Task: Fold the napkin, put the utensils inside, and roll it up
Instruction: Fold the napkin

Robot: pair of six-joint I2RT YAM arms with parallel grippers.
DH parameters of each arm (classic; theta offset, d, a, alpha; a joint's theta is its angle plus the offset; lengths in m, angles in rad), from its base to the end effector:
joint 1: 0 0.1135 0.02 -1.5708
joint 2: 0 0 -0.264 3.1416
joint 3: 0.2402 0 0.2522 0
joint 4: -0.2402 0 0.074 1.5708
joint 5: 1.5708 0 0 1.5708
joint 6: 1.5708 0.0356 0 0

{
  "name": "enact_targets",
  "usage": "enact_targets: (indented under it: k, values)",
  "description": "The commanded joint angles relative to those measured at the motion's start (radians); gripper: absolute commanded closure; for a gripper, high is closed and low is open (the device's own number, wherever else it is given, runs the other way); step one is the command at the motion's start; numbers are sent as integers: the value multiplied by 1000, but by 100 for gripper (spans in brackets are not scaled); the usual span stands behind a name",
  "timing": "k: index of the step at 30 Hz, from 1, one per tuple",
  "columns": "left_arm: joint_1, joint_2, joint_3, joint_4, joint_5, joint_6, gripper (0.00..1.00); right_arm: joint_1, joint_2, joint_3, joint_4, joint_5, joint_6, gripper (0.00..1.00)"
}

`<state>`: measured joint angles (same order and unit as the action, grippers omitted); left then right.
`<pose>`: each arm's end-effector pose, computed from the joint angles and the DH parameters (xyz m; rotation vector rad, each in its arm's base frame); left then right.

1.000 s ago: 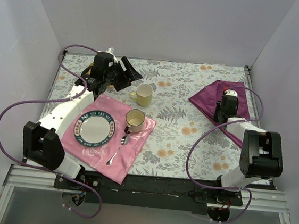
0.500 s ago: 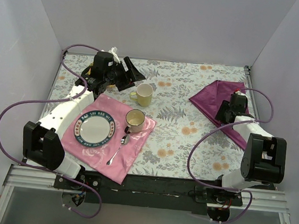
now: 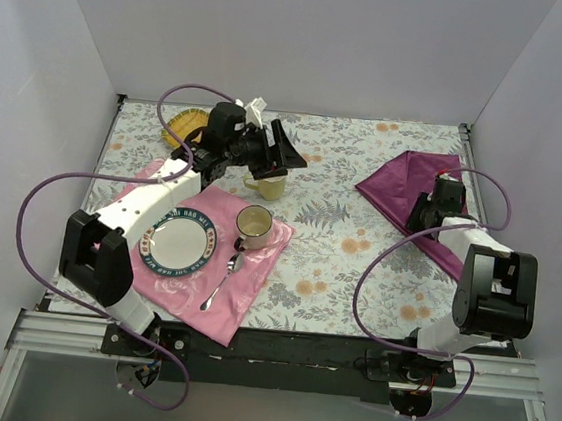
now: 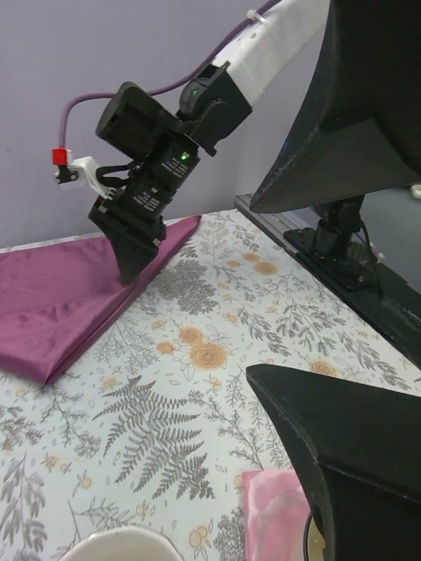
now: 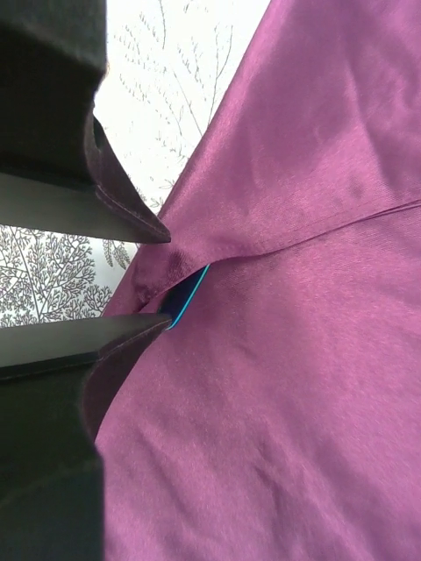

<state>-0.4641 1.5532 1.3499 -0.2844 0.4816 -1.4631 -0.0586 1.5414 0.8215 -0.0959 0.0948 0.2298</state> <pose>0.3151 -0.1762 0.3373 -0.8505 2.3096 -1.5440 0.3102 -0.0216 0.1813 0.3866 2.3505 -0.0318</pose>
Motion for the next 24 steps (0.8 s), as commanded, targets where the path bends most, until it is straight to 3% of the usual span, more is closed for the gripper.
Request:
enact_targets:
  k: [1,6,9,14,18,21,22,24]
  values:
    - [-51,22,55,11,31,29,31,-3,32,-5,19,31,-10,57]
    - [-85,47,77,5,26,32,31,-3,51,13,21,79,-43,62]
    - [-103,47,89,-15,25,40,31,16,16,33,12,86,-56,60]
    - [-126,5,80,-38,20,55,31,17,-96,41,-120,207,102,36]
    - [-145,-51,51,-44,43,52,31,-35,-265,-93,-148,344,226,23]
    - [-156,-94,48,-76,45,64,31,-89,-340,-148,-180,404,308,19]
    - [-157,-102,45,-82,52,66,31,-110,-360,-166,-200,408,334,13]
    - [-162,-128,29,-94,58,66,31,-219,-424,-231,-196,330,385,13]
